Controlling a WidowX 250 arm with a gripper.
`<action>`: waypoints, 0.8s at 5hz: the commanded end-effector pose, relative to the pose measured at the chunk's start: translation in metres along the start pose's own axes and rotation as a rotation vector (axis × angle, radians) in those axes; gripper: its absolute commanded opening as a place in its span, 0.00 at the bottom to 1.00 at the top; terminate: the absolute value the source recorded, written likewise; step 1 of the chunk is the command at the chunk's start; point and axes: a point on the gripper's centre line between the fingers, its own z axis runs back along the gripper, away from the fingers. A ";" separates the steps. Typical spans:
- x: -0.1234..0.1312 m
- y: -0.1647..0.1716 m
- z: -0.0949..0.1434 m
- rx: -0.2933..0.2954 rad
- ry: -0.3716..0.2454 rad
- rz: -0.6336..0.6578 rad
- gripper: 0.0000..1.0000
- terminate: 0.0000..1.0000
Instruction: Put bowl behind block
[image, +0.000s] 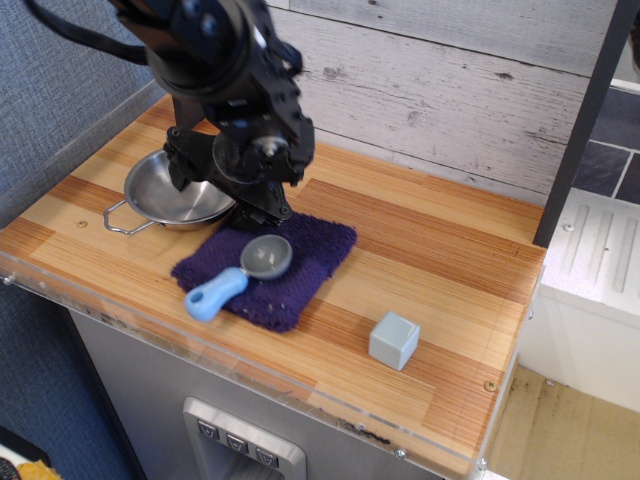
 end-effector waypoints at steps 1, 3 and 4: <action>0.003 0.007 0.003 0.005 -0.035 0.032 1.00 0.00; 0.002 0.005 0.004 0.009 -0.030 0.024 0.00 0.00; 0.002 0.007 0.006 0.007 -0.034 0.036 0.00 0.00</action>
